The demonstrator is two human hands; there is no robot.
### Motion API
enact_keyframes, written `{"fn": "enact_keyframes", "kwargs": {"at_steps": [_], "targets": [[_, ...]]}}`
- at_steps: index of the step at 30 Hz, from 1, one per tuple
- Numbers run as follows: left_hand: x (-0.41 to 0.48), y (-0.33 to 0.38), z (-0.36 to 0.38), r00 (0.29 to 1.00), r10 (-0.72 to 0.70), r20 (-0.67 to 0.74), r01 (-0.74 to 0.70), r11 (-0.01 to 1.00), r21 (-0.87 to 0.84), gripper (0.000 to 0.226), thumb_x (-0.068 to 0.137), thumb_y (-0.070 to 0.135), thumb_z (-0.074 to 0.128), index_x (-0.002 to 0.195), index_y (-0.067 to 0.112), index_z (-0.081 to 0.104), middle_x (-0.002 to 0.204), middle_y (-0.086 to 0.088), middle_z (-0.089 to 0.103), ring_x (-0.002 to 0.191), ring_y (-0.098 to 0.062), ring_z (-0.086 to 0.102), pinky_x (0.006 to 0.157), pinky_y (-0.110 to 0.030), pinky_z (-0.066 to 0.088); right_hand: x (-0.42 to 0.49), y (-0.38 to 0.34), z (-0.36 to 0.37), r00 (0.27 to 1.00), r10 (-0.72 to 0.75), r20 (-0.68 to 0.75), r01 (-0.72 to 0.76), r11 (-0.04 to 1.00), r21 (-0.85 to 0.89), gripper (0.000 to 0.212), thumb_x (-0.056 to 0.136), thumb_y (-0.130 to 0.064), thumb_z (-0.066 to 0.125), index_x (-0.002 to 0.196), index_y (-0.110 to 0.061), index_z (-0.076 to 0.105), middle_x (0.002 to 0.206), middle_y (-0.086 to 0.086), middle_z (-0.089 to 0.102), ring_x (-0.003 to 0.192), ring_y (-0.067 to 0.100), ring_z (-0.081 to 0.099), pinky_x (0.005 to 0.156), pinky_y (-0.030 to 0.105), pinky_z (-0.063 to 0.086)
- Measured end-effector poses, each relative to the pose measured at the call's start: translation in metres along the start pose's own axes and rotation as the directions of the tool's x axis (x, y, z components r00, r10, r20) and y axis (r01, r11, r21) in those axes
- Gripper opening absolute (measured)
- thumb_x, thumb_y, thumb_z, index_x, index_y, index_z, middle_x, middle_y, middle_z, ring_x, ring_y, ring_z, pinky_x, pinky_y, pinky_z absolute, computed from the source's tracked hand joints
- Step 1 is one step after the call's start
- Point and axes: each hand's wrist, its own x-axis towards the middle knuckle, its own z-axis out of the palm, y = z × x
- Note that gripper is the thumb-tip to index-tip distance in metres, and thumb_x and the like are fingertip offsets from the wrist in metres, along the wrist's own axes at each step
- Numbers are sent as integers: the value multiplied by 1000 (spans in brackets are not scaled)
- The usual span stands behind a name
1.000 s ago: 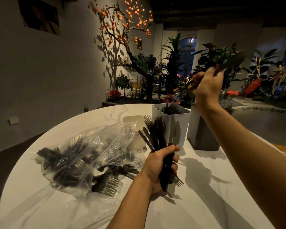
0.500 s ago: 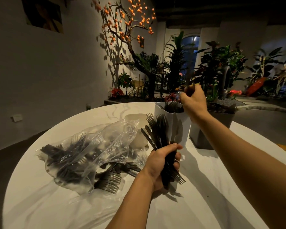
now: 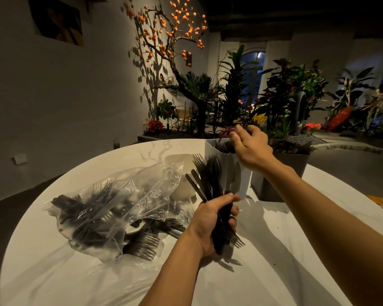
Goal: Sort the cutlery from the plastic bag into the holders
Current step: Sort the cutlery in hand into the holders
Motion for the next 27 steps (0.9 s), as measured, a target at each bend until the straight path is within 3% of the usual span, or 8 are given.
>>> {"fn": "enact_keyframes", "kwargs": {"at_steps": [2,4,6,8,9,12,22,27], "targets": [[0,1,-1,1000,8,-1,-8,1000,-22,17,97,25,63,94,11,73,73,-2,60,53,-10,53,50,-19,45,-12,-3,-3,978,-39,-205,60,994,94,48,104,-48,34,139,-23,55,141,13,42,133,34,35,103,48,37],[1,2,0,1000,23,0,-23,999,-41,16,96,25,63,94,11,71,71,-2,59,51,-9,52,48,-19,44,-28,-10,-5,938,-10,-347,93,970,225,42,102,-50,40,107,-17,66,114,13,55,107,27,49,81,33,40],[1,2,1,999,47,-5,-47,996,-80,16,95,26,62,96,11,69,70,-1,57,49,-9,51,46,-19,44,-43,-19,-12,995,57,-86,-13,894,448,37,98,-52,53,100,-16,60,101,9,60,87,21,55,65,26,39],[0,3,1,997,77,-14,-78,990,-119,18,90,26,63,97,11,68,69,-1,56,47,-9,50,46,-20,42,-55,-27,-23,939,41,342,-258,740,621,48,85,-47,71,119,-17,54,108,8,62,79,15,55,58,22,39],[-1,2,2,996,84,-11,-85,988,-129,20,87,27,64,98,11,68,69,-1,56,47,-9,49,46,-20,41,-58,-27,-28,903,11,429,-318,688,653,57,79,-42,76,125,-18,52,111,9,63,77,14,55,57,21,40],[-2,2,3,995,96,10,-94,989,-114,22,87,28,64,100,11,68,70,-1,56,48,-9,49,46,-20,41,-59,-22,-33,911,-21,412,-303,645,701,54,79,-30,79,124,-13,54,106,13,64,73,14,57,59,23,42],[-4,0,5,995,100,8,-100,995,-18,23,90,29,66,102,9,67,74,-4,59,49,-11,50,48,-20,43,-59,-7,-35,785,-145,603,-239,826,510,18,99,-16,61,115,-11,65,101,12,68,75,13,55,61,24,40],[-2,-3,7,998,66,-20,-65,998,23,23,90,30,68,98,11,77,72,-4,58,48,-11,50,44,-19,44,-53,4,-64,925,-52,376,-213,750,626,12,101,-12,53,110,-7,61,90,7,67,69,12,51,56,22,36]]}}
